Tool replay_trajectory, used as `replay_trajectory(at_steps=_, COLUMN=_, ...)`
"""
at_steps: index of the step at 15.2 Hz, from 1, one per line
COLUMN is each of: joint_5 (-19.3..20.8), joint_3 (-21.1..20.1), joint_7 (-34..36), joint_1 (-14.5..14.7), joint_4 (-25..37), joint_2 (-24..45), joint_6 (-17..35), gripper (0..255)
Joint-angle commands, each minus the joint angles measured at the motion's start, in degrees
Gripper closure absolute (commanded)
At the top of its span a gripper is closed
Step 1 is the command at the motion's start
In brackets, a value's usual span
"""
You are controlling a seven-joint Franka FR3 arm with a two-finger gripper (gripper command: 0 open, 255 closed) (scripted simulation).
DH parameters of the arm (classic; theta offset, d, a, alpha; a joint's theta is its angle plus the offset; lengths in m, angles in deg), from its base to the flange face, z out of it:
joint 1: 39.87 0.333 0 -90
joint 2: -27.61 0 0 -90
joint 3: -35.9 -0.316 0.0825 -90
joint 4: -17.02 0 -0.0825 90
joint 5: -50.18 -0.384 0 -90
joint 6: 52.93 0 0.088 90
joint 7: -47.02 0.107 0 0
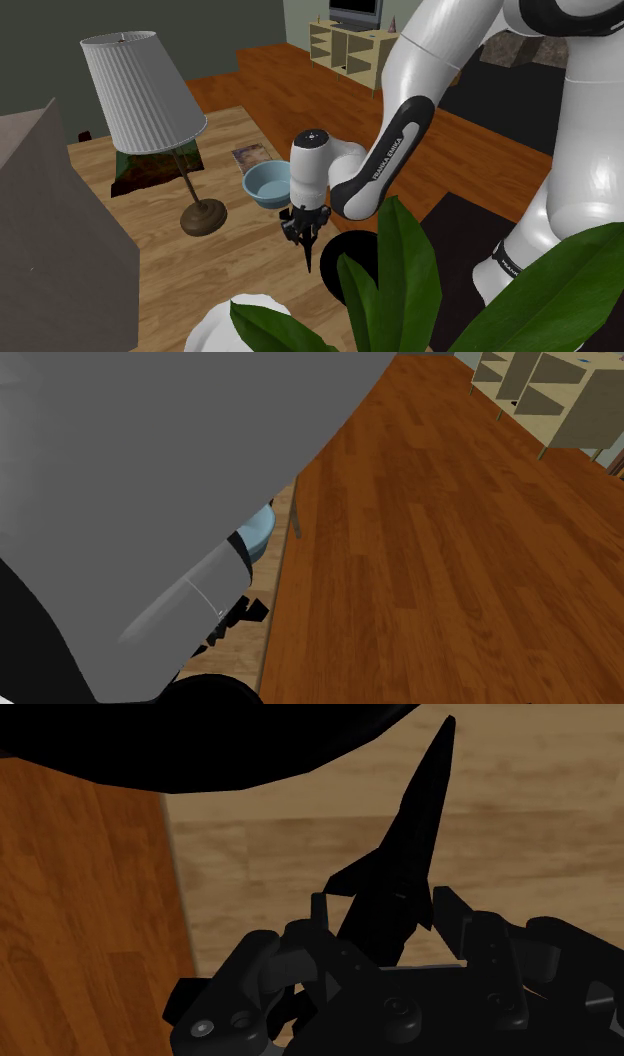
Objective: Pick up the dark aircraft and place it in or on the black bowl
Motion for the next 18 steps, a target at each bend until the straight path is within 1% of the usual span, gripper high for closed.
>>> replay_trajectory(at_steps=1, joint_5=-1.3, joint_3=-1.0, joint_7=-1.0, joint_1=-0.8, joint_4=-0.2, joint_2=-1.2, joint_6=-0.9, gripper=255)
replay_trajectory(at_steps=10, joint_5=-9.5, joint_3=-6.1, joint_7=-7.1, joint_1=-4.5, joint_4=-0.8, joint_2=-8.3, joint_6=-6.5, gripper=255)
replay_trajectory(at_steps=18, joint_5=-16.5, joint_3=-8.6, joint_7=-12.1, joint_1=-6.1, joint_4=-0.3, joint_2=-14.4, joint_6=-12.1, gripper=255)
